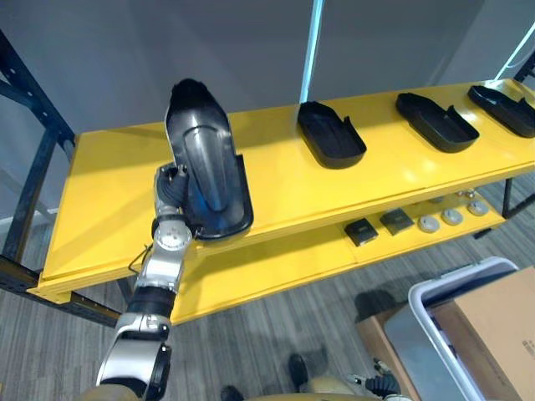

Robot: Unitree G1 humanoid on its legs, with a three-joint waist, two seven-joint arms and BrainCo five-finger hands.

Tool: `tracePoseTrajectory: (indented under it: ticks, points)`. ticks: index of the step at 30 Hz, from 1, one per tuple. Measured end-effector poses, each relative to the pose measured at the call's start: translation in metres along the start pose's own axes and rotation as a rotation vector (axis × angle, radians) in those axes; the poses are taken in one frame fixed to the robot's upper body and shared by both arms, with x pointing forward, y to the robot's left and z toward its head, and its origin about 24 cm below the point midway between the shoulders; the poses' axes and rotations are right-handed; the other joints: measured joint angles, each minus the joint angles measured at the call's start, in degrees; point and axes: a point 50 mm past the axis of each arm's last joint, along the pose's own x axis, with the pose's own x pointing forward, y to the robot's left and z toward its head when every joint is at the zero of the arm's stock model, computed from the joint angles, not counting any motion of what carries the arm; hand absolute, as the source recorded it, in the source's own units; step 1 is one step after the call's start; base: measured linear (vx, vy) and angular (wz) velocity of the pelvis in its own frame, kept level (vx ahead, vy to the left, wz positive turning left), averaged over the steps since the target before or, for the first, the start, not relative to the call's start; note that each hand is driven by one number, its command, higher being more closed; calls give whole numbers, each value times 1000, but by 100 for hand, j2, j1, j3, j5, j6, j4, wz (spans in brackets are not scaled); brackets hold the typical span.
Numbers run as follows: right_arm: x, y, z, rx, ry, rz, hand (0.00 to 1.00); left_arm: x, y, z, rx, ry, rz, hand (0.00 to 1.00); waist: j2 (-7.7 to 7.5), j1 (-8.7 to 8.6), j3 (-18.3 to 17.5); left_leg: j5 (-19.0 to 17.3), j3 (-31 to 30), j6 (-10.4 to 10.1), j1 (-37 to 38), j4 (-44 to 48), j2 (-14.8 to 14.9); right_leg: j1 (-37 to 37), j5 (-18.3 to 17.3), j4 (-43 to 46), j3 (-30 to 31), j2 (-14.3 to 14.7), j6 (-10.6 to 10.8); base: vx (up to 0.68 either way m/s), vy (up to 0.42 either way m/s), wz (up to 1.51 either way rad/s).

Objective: Walk over and take plastic housings, then place them on the shelf

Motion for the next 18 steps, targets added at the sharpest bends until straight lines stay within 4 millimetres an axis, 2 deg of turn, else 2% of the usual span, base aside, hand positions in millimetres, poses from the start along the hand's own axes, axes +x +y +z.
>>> tracePoseTrajectory:
  ticks: [3,10,12,17,18]
  points:
    - [-1,2,-1,4,2,9,0,13,1,5,6,21,6,100,-61,-11,53,3,26,7,-93,1,-66,-75,235,-100,107,-47,92,-11,4,-10]
    - [-2,6,1,31,-24,17,0,33,11,13,42,57,35,100,-202,-3,175,-12,31,92,-315,44,-69,-259,471,-174,199,-50,26,37,15,-1]
    - [-2,7,1,40,-27,19,0,36,11,18,38,50,37,100,-218,10,219,-75,43,167,-390,168,3,-294,560,-174,340,-14,94,51,19,-2]
    - [-2,7,10,46,-66,22,0,40,10,28,24,28,39,100,-195,11,358,-417,60,225,-651,827,304,-333,900,-179,361,117,41,32,13,-7]
    - [-3,7,10,45,-68,21,0,39,6,29,17,29,32,0,-184,26,365,-492,61,224,-711,958,351,-342,945,-184,352,132,2,33,33,-4]
